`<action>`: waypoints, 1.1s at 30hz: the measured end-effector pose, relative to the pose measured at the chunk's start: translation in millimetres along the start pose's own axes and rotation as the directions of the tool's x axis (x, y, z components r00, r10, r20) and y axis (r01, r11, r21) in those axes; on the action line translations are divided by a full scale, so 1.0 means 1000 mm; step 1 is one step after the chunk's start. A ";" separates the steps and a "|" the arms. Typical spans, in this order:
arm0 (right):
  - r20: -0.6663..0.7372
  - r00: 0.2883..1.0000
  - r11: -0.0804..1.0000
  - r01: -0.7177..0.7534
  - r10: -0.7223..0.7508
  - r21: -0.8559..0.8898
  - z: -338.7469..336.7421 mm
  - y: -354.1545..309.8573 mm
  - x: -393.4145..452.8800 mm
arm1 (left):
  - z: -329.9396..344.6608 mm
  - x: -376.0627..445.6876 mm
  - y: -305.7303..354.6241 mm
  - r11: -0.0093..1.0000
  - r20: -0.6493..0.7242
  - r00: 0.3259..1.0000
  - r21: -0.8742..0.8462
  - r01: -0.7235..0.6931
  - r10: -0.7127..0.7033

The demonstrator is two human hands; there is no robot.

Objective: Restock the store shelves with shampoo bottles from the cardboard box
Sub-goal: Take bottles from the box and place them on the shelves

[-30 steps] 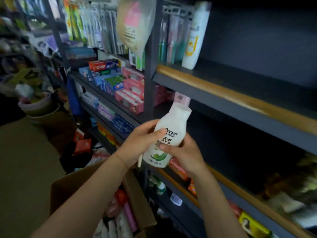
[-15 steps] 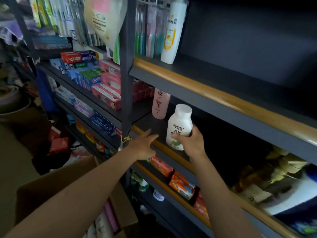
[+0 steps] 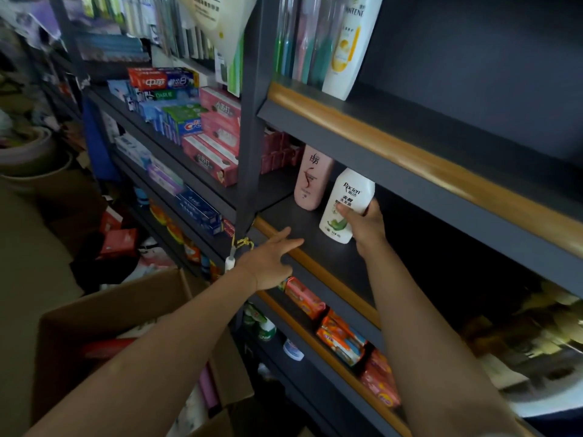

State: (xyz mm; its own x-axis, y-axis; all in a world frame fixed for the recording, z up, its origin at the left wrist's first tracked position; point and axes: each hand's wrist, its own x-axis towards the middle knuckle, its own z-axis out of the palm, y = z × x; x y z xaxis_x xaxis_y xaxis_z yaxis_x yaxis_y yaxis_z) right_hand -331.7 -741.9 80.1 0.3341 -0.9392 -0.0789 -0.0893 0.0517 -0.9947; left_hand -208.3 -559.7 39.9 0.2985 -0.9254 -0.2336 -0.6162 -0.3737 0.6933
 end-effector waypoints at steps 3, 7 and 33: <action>0.000 1.000 1.000 -0.005 0.005 0.024 0.002 0.000 0.015 | 0.004 0.001 -0.003 0.999 -0.024 0.999 -0.025 -0.035 0.034; 0.012 1.000 0.998 0.019 -0.020 0.059 0.004 0.000 0.028 | 0.008 0.008 -0.008 0.997 -0.081 0.994 -0.013 -0.081 0.080; 0.529 0.719 0.837 -0.133 0.450 -0.531 0.199 0.227 -0.206 | 0.074 -0.201 -0.298 0.793 -0.609 0.520 -0.360 0.491 -0.598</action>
State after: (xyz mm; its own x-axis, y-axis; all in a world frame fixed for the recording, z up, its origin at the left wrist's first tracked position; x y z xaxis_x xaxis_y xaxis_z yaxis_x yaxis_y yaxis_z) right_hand -233.8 -469.3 -142.9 0.6969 -0.4727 -0.5394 -0.6170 -0.0118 -0.7868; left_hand -138.7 -267.4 -170.2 0.9681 -0.2194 -0.1209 -0.0798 -0.7278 0.6812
